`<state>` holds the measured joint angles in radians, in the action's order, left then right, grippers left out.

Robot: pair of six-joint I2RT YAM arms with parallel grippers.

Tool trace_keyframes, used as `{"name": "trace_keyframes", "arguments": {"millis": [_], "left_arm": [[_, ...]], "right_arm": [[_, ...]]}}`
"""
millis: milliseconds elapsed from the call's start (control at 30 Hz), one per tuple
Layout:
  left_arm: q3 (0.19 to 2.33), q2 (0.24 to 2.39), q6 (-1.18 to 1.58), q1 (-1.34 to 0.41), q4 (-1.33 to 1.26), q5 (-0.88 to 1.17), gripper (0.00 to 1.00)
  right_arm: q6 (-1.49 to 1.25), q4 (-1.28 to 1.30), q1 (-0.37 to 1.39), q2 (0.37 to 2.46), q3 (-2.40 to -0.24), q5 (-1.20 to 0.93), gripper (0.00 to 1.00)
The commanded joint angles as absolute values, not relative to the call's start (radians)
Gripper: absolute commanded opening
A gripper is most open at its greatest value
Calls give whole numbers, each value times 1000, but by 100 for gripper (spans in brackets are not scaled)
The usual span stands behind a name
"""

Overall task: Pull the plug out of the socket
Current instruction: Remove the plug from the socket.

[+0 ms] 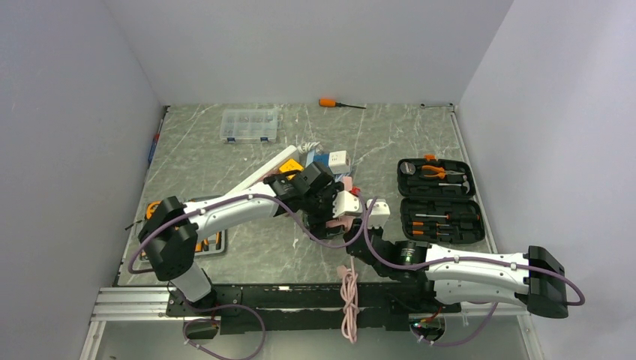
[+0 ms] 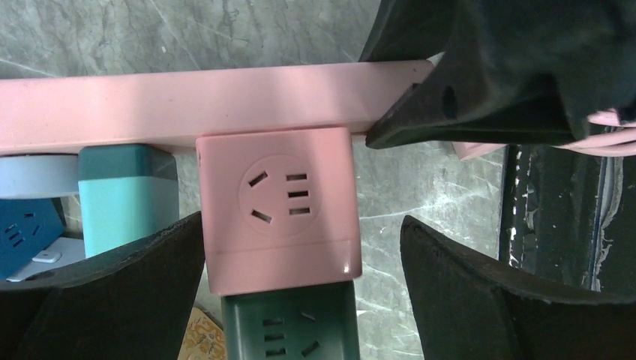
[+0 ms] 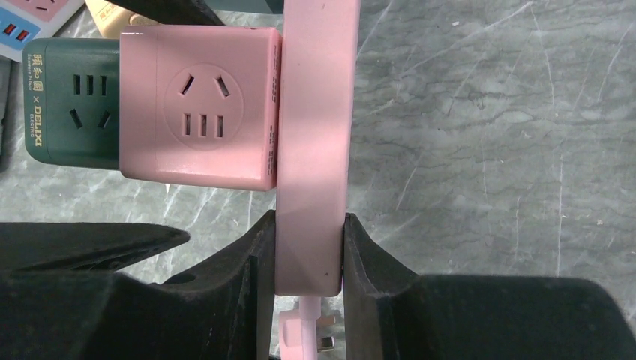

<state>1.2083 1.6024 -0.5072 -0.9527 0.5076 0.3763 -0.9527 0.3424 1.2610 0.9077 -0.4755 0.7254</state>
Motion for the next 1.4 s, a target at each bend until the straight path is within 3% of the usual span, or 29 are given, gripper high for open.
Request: {"name": "trace_keyframes", "arguments": {"millis": [0, 200, 300, 533, 633, 1133, 1367], "left_arm": [[1277, 1647, -494, -961, 495, 373, 98], [1299, 1684, -489, -972, 479, 300, 88], [1301, 1679, -501, -973, 476, 257, 76], [1283, 1641, -560, -973, 530, 206, 29], [1314, 1654, -585, -973, 605, 218, 0], [1220, 1534, -720, -920, 689, 185, 0], [1246, 1518, -784, -855, 783, 226, 0]], "right_arm": [[-932, 102, 1272, 869, -523, 717, 0], [-920, 99, 1271, 866, -525, 706, 0], [-936, 112, 1272, 860, -512, 703, 0], [-997, 186, 1253, 825, -437, 688, 0], [-1021, 227, 1229, 817, -409, 672, 0], [-1143, 504, 1169, 835, -413, 662, 0], [-1172, 596, 1167, 952, -464, 676, 0]]}}
